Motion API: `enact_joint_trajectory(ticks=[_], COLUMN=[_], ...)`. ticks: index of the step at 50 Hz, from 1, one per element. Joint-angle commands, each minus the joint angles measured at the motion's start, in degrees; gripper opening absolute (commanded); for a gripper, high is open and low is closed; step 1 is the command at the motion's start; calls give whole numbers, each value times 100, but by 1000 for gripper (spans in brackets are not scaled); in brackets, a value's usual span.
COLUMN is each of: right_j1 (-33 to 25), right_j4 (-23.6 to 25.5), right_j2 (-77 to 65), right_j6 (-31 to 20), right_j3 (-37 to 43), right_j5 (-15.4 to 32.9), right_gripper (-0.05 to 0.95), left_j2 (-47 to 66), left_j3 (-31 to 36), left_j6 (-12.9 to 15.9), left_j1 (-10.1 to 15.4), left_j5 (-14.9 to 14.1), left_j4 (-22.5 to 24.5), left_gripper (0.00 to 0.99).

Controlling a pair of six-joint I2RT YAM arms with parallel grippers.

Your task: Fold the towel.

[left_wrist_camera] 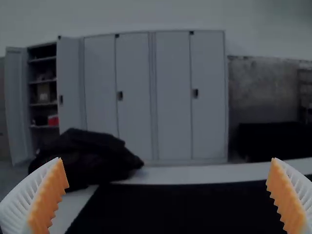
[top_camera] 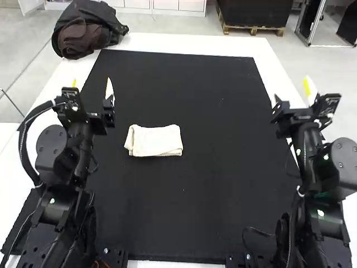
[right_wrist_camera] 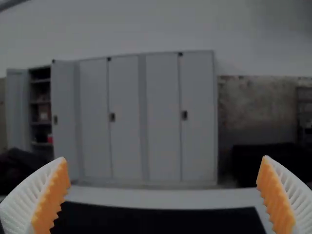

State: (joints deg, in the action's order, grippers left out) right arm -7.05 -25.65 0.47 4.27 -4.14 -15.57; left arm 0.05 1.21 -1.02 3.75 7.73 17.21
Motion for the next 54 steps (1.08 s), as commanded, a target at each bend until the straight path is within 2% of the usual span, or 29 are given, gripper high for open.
enact_joint_trajectory(ticks=[1,4,8,9,14,18,23,27,33,46,54], right_j1=[-104,-104,-104,-104,-104,-104,-104,-95,-77,-60,397], right_j4=[-10,174,297,368,1194,1765,2407,2398,2521,2530,2582], right_j2=[-21,-21,-21,-21,-21,-21,-21,-21,-29,-29,-21], right_j6=[-146,-120,170,179,-23,-524,-849,-867,-893,-902,-946], right_j3=[36,124,397,432,405,405,405,414,414,414,405], right_j5=[344,819,1795,1953,2190,2164,1900,1830,1373,1329,1329], right_gripper=[903,903,903,903,910,911,911,911,911,911,911], left_j2=[-32,-23,-32,-23,-23,-23,-32,-23,-23,-32,-23], left_j3=[-77,-104,-104,-104,-113,-113,-113,-113,-113,-113,-113], left_j6=[110,190,225,225,190,154,154,154,146,154,146], left_j1=[47,47,56,47,47,21,-6,-32,-41,-41,-41], left_j5=[97,-8,-421,-447,-439,-439,-430,-430,-421,-430,-430], left_j4=[-157,-587,-1211,-1282,-1519,-1528,-1651,-1668,-1668,-1668,-1668], left_gripper=[954,956,962,962,962,962,962,962,962,962,962])
